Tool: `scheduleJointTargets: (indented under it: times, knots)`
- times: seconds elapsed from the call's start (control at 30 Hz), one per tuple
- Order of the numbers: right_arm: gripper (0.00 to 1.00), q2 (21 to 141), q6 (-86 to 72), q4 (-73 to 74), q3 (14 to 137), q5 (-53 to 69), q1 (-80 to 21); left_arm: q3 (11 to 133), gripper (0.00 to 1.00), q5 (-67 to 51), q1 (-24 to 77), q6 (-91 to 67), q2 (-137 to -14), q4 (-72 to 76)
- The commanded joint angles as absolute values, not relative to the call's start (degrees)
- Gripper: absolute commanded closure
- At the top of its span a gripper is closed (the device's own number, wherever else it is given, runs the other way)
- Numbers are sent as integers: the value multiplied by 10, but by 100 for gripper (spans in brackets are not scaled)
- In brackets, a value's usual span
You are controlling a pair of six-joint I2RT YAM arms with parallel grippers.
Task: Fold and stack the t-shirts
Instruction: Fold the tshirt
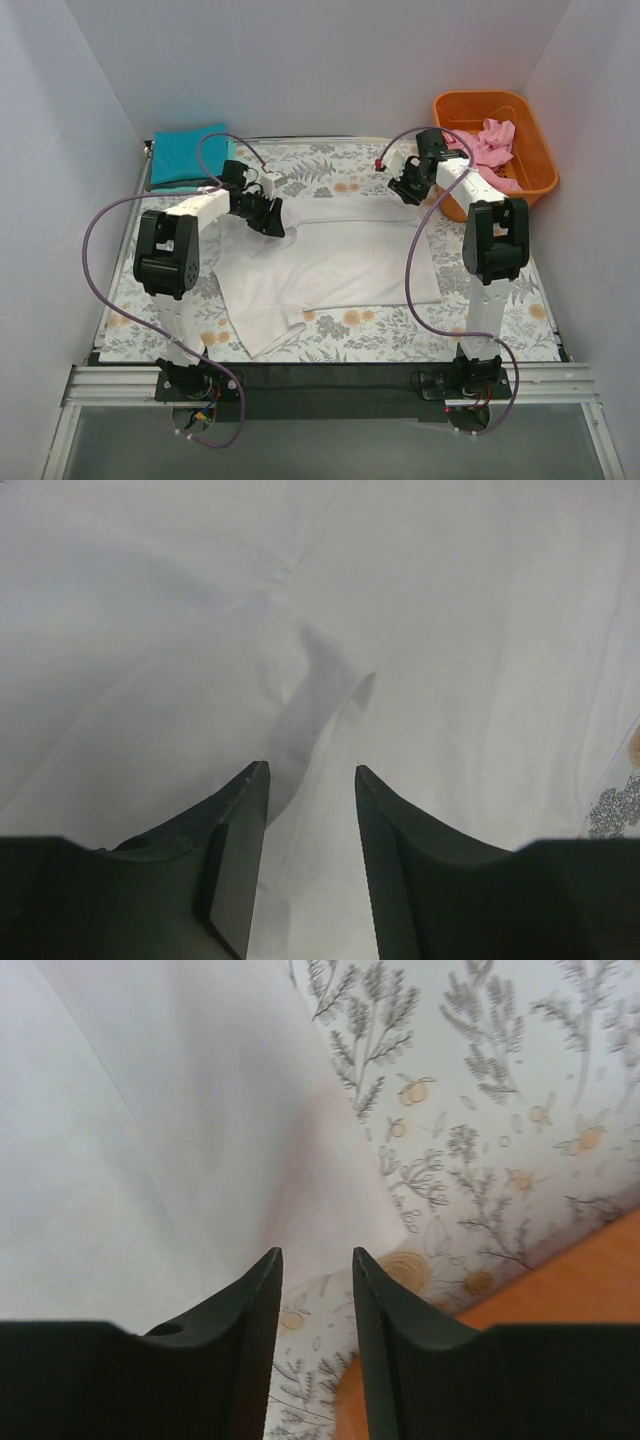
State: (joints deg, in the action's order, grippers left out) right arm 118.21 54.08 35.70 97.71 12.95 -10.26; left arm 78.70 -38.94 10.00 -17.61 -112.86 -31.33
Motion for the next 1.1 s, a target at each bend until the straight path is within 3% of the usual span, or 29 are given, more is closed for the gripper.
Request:
scheduleJointTargets:
  times: [0.0,0.13,0.3,0.47,0.7,1.07]
  knots:
    - [63,1191,541,391,970,140,-102,773,64,-390,135,-158,-1114,-328]
    - [59,1190,557,391,954,127,-102,753,67,-380,142,-148,-1079,-342]
    - [59,1180,575,390,945,119,-101,745,62,-356,108,-129,-1014,-350]
    - [63,1183,595,390,939,103,-101,715,59,-304,98,-60,-975,-374]
    - [66,1186,609,391,934,98,-102,716,57,-274,97,22,-1005,-417]
    - [61,1190,643,393,917,85,-107,721,54,-255,102,116,-1041,-465]
